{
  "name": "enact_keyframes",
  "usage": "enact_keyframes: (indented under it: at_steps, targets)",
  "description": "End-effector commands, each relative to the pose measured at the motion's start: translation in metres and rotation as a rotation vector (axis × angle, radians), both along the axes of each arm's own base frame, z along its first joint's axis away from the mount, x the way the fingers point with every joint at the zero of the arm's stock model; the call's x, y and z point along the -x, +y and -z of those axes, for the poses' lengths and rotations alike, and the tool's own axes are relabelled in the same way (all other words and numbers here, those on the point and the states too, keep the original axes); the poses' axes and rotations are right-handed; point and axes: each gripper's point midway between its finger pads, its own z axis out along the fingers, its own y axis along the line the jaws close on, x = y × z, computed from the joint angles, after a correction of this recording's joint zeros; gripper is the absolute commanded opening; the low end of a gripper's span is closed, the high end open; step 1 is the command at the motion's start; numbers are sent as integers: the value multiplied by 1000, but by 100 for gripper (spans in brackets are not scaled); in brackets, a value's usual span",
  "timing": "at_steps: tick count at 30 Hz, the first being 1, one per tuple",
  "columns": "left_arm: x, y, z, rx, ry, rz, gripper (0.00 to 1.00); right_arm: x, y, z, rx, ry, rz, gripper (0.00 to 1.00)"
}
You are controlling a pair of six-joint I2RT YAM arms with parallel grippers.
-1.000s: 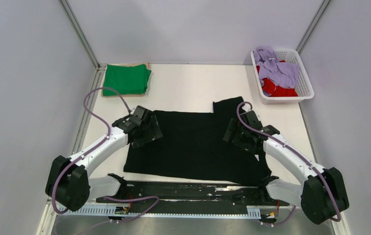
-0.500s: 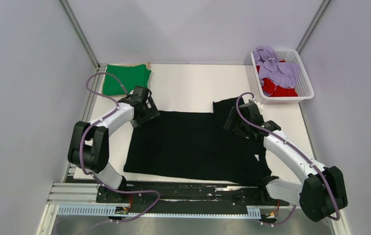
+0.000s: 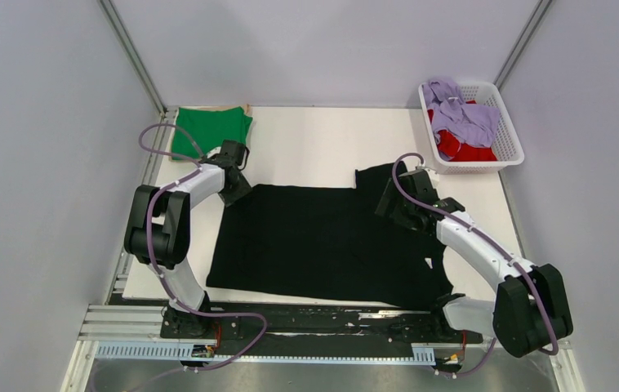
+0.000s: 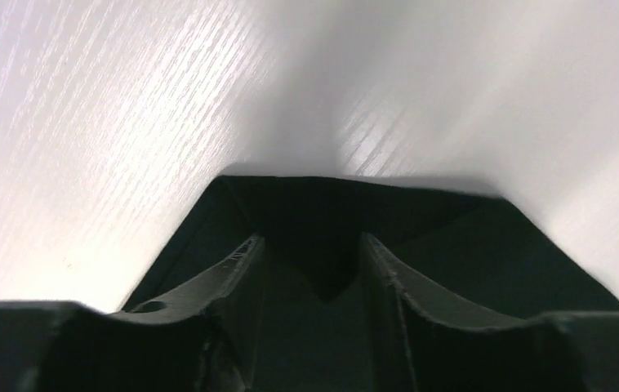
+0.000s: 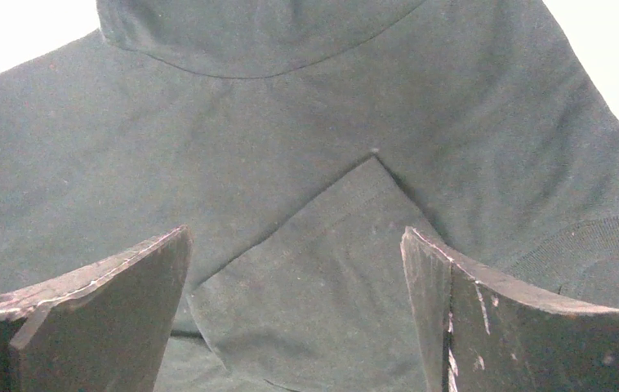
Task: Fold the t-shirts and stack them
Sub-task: Grab the side of the flattened tshirt furthest away from the robot with both arms
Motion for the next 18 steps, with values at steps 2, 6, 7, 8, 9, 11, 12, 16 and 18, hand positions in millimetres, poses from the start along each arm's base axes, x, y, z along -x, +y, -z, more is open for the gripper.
enact_keyframes:
  at_steps: [2, 6, 7, 8, 9, 11, 12, 16, 18]
  targets:
    - [-28, 2, -23, 2, -96, -46, 44, -15, 2, -6, -4, -38, 4, 100]
    - [-28, 0, -23, 6, -91, -38, 26, -17, 4, -1, -4, -21, 1, 100]
    - [-29, 0, -22, 6, -88, -34, 17, -17, 4, -1, -4, -18, 0, 100]
    - [-29, 0, -24, 7, -89, -32, 11, -18, 4, 0, -3, -17, -2, 100]
    - [-29, 0, -25, 8, -87, -30, 2, -18, 5, 1, -2, -14, -5, 100]
    - [-31, 0, -29, 6, -92, -26, 0, -20, 4, 1, 3, -11, -2, 100]
    - [-31, 0, -31, 5, -95, -24, 0, -22, 4, 1, 4, -12, -3, 100]
    - [-30, 4, -37, 3, -110, -23, 0, -35, -1, -6, 0, -23, 22, 100]
    - [-30, 6, -40, 9, -123, -23, 0, -46, -4, -12, -3, -35, 37, 100]
